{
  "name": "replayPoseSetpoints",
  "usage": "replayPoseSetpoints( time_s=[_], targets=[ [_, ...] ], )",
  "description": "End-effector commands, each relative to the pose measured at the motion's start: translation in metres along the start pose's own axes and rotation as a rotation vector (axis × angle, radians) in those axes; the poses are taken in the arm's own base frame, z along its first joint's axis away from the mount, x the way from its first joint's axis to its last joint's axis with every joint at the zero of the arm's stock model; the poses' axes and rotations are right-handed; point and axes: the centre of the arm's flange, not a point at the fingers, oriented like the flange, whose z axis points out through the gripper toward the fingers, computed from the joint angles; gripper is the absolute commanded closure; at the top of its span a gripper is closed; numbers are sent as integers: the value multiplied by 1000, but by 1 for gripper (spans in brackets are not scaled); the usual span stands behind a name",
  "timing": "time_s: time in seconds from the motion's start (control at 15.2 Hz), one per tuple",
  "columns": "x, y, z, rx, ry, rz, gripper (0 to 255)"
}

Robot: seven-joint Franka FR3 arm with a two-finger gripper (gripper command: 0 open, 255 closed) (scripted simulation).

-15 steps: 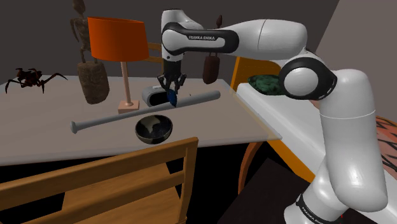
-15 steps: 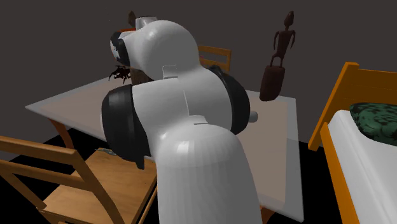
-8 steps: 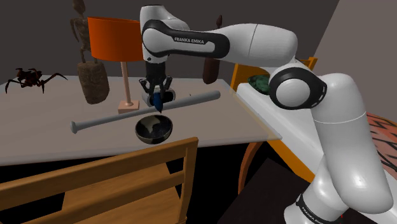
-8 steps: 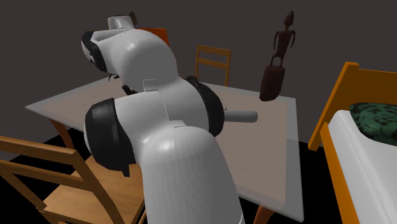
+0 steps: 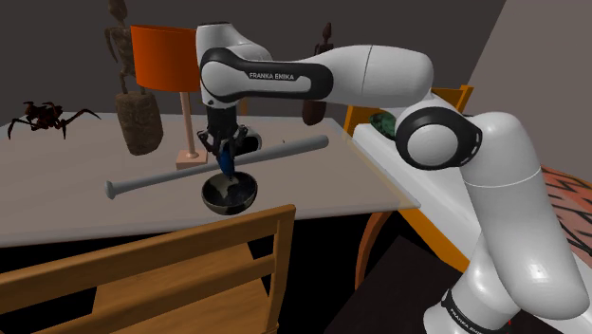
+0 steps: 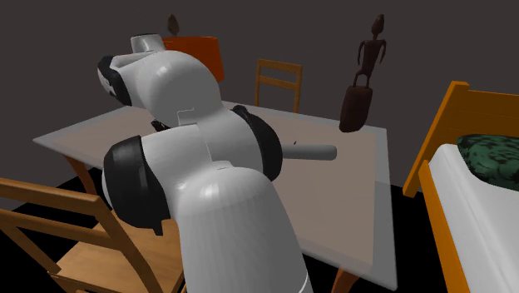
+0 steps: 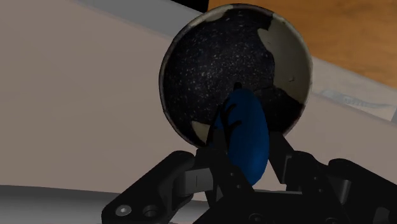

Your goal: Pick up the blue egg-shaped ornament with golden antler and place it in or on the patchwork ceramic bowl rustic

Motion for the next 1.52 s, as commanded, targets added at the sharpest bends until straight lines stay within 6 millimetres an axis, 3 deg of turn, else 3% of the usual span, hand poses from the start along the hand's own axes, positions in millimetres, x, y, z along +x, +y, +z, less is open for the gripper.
replayPoseSetpoints(
  time_s=[0.0,0.4,0.92,0.99,1.32,1.45],
  targets=[
    [0,0,11,1,1,0,255],
    [-2,-2,42,1,1,0,255],
    [-2,-2,42,1,1,0,255],
    [-2,-2,42,1,1,0,0],
    [-2,-2,42,1,1,0,0],
    [-2,-2,16,1,1,0,0]
  ],
)
